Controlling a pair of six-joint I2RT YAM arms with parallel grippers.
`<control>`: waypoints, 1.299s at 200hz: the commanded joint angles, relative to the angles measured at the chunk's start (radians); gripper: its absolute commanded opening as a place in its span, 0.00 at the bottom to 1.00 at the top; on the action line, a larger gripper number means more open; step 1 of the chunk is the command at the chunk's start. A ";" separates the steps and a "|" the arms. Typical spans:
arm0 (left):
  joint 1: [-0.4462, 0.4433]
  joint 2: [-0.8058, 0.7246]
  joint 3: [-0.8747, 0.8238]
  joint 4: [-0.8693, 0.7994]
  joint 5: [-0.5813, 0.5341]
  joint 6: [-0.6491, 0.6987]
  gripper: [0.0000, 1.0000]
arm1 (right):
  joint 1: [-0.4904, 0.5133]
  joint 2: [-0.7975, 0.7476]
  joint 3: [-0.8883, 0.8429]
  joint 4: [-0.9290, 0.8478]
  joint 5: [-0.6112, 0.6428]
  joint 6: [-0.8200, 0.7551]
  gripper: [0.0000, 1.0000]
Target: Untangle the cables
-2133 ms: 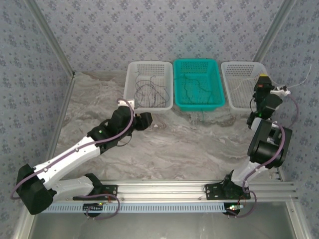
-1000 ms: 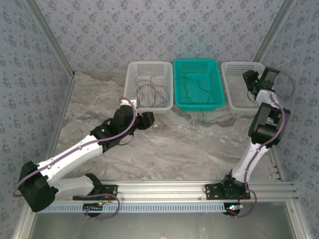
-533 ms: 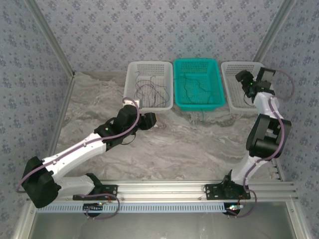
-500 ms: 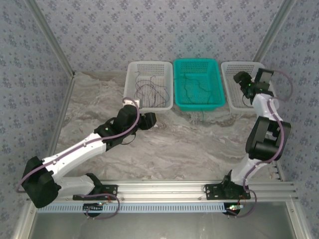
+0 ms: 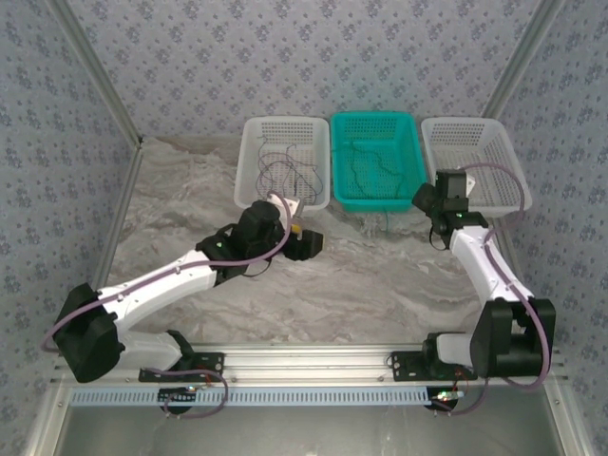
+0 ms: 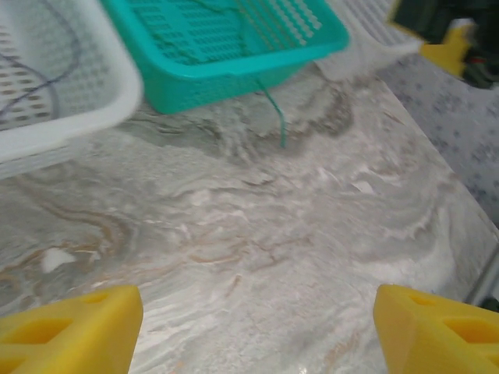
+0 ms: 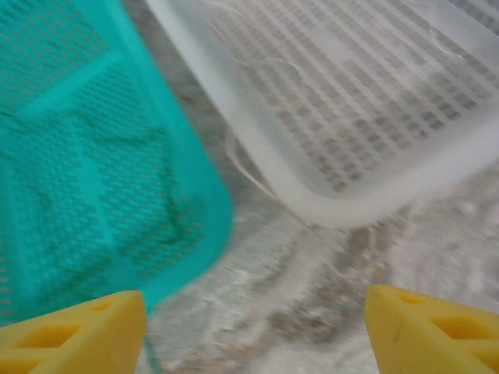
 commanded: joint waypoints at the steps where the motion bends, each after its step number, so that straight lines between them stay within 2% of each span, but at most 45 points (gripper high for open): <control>1: -0.029 0.009 0.060 0.033 0.052 0.096 0.84 | 0.017 0.070 0.002 -0.082 0.174 -0.014 0.75; 35: -0.045 0.001 0.052 0.027 0.032 0.108 0.90 | 0.038 0.152 -0.011 -0.032 0.296 -0.067 0.70; 64: -0.047 -0.009 0.041 0.030 0.026 0.102 0.93 | 0.041 0.174 -0.041 0.035 0.356 -0.097 0.47; 78: -0.046 -0.011 0.037 0.029 0.016 0.102 0.94 | 0.037 0.176 -0.045 0.072 0.334 -0.120 0.41; 142: -0.047 -0.045 0.011 0.044 -0.023 0.094 0.98 | 0.025 0.286 0.046 0.000 0.279 -0.163 0.41; 156: -0.048 -0.052 0.008 0.042 -0.030 0.095 0.98 | 0.021 0.291 0.038 0.028 0.264 -0.182 0.45; 166: -0.047 -0.055 0.007 0.040 -0.033 0.094 0.98 | 0.008 0.305 0.029 0.066 0.250 -0.197 0.43; 181: -0.048 -0.055 0.008 0.039 -0.033 0.093 0.98 | -0.013 0.346 0.036 0.086 0.256 -0.206 0.38; 200: -0.046 -0.062 0.008 0.030 -0.036 0.091 0.98 | -0.021 0.373 0.047 0.082 0.254 -0.211 0.23; 238: -0.047 -0.067 -0.007 0.030 -0.057 0.088 0.98 | 0.003 0.273 0.015 0.085 0.237 -0.214 0.01; 260: -0.046 -0.049 0.002 0.029 -0.056 0.086 0.98 | 0.015 0.174 -0.002 0.055 0.202 -0.188 0.00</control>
